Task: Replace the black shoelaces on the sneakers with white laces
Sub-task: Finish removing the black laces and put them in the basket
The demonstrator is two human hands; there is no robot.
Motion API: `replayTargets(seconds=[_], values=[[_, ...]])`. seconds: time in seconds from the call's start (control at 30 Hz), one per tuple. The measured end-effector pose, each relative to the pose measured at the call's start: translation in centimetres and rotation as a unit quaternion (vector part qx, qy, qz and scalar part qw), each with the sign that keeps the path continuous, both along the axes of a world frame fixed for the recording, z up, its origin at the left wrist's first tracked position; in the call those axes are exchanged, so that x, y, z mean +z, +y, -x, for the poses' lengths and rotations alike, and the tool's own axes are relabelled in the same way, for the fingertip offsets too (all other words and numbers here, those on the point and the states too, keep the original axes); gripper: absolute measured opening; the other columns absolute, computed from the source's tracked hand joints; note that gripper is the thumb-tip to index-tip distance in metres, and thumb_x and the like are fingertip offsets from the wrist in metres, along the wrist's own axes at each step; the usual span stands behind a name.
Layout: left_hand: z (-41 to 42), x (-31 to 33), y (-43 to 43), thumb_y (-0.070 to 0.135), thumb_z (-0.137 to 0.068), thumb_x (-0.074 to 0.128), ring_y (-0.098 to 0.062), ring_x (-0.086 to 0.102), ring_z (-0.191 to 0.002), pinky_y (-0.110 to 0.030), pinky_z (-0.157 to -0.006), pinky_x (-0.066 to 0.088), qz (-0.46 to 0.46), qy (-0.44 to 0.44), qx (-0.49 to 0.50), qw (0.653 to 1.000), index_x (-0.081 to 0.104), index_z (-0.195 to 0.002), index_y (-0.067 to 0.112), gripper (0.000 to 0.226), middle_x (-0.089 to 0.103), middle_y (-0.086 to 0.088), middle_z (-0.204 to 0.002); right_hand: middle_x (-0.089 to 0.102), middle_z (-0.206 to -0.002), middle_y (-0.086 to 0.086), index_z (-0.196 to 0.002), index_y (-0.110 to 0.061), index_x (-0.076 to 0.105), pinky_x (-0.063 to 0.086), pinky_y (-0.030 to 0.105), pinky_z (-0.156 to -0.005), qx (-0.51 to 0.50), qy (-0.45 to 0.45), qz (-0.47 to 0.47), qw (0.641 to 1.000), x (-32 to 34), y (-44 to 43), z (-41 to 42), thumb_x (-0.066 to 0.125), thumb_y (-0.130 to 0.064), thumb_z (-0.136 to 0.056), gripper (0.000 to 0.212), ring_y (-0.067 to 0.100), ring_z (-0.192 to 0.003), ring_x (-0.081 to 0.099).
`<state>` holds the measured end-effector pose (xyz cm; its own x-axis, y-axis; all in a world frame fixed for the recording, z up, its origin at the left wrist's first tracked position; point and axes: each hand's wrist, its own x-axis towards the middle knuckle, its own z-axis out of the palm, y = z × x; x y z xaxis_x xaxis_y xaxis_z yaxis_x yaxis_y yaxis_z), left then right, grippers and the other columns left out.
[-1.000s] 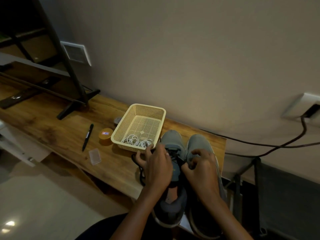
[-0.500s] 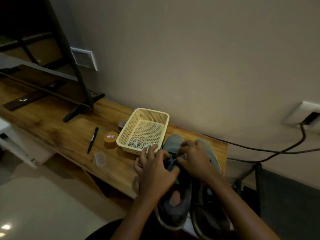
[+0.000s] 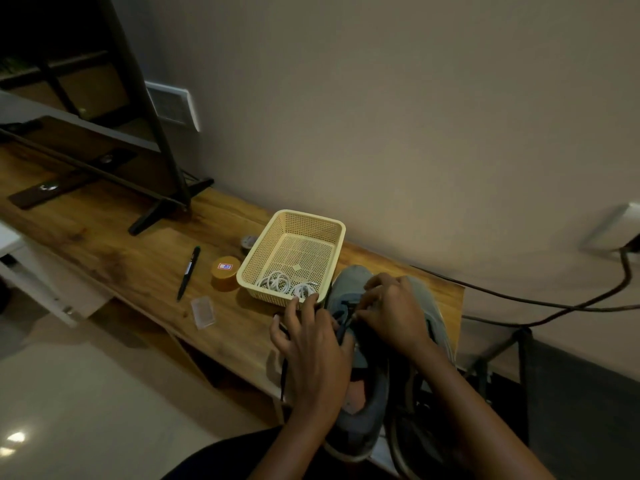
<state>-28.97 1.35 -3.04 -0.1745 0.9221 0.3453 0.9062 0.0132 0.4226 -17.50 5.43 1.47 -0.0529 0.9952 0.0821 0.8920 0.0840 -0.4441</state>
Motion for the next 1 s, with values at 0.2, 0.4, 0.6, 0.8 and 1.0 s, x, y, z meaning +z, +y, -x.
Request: replayTargets(seconds=[0.2, 0.4, 0.6, 0.8, 1.0], values=[[-0.4, -0.5, -0.1, 0.029, -0.064, 0.078, -0.027, 0.041, -0.127, -0.049, -0.101, 0.019, -0.007, -0.039, 0.01, 0.999, 0.052, -0.068, 0.026, 0.027, 0.057, 0.0, -0.126, 0.055, -0.101, -0.001, -0.065, -0.02, 0.065, 0.043, 0.032, -0.083, -0.099, 0.099, 0.013, 0.99, 0.1, 0.9, -1.4, 0.072, -0.012, -0.076, 0.016, 0.027, -0.114, 0.046], [-0.4, -0.8, 0.0, 0.028, -0.061, 0.081, -0.028, 0.045, -0.124, -0.047, -0.099, 0.016, -0.009, -0.032, 0.01, 0.999, 0.051, -0.07, 0.027, 0.032, 0.058, 0.0, -0.124, 0.035, -0.144, -0.003, -0.095, -0.019, 0.068, 0.027, 0.04, -0.101, 0.072, -0.13, 0.046, 0.988, 0.5, -0.5, 0.9, 0.056, -0.026, -0.084, 0.018, 0.027, -0.135, 0.017], [-0.4, -0.7, -0.2, 0.028, -0.065, 0.077, -0.029, 0.045, -0.123, -0.048, -0.098, 0.019, -0.011, -0.029, 0.001, 1.0, 0.053, -0.075, 0.024, 0.026, 0.059, -0.001, -0.122, 0.04, -0.138, -0.008, -0.095, -0.023, 0.069, 0.025, 0.04, -0.099, 0.068, -0.121, 0.035, 0.99, 1.2, -0.3, -0.2, 0.056, -0.03, -0.088, 0.017, 0.024, -0.133, 0.019], [-0.5, -0.6, -0.3, 0.027, -0.068, 0.075, -0.027, 0.042, -0.126, -0.046, -0.1, 0.016, -0.007, -0.075, 0.002, 0.997, 0.042, -0.073, 0.03, 0.033, 0.058, 0.002, -0.121, 0.052, -0.125, -0.004, -0.088, -0.019, 0.07, 0.034, 0.039, -0.099, -0.059, -0.028, 0.043, 0.997, 1.7, 0.2, -3.4, 0.061, -0.026, -0.086, 0.012, 0.027, -0.118, 0.033], [-0.5, -0.7, -0.3, 0.027, -0.069, 0.075, -0.027, 0.042, -0.125, -0.049, -0.097, 0.029, 0.013, -0.076, -0.006, 0.997, 0.044, -0.074, 0.028, 0.032, 0.058, 0.002, -0.118, 0.033, -0.146, -0.007, -0.104, -0.026, 0.068, 0.021, 0.044, -0.105, 0.046, -0.085, 0.048, 0.994, 1.3, -0.3, -0.7, 0.049, -0.027, -0.09, 0.024, 0.026, -0.136, 0.015]])
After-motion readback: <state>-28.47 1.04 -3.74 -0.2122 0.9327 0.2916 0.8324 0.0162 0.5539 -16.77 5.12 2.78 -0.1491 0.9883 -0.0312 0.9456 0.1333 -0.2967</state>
